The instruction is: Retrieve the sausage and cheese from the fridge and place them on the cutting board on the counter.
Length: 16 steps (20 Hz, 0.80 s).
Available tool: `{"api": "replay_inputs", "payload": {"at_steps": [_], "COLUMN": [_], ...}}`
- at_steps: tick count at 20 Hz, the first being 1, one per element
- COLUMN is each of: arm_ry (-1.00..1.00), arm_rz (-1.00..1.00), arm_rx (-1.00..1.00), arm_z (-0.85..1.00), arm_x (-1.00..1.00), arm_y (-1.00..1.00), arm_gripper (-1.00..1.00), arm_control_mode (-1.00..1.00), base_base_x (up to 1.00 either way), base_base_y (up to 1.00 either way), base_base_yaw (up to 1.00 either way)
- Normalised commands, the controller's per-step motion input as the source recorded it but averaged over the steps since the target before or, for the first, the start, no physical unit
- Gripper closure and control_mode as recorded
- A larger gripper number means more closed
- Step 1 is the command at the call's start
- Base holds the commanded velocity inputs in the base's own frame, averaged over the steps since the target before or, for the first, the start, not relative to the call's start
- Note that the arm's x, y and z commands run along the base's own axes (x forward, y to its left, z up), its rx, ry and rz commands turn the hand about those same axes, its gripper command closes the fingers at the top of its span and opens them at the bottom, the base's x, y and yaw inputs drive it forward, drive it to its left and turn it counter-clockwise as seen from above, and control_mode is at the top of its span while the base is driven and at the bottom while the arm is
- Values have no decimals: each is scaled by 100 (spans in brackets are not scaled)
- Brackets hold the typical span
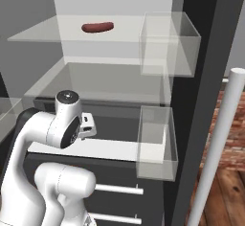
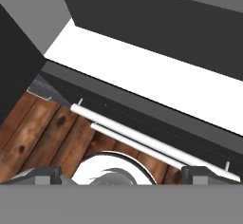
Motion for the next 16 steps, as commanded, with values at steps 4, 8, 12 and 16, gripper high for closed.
{"api": "replay_inputs", "payload": {"at_steps": [4, 8, 12, 16], "arm_ry": [0, 0, 0, 0], "arm_rz": [0, 0, 0, 0], "arm_rx": [0, 0, 0, 0], "arm_z": [0, 0, 0, 0], "arm_x": [0, 0, 0, 0], "arm_y": [0, 0, 0, 0], "arm_gripper": [-100, -100, -100, -100], "arm_control_mode": [100, 100, 100, -100], "base_base_x": [0, 0, 0, 0], "base_base_y": [0, 0, 0, 0], "base_base_yaw": [0, 0, 0, 0]}}
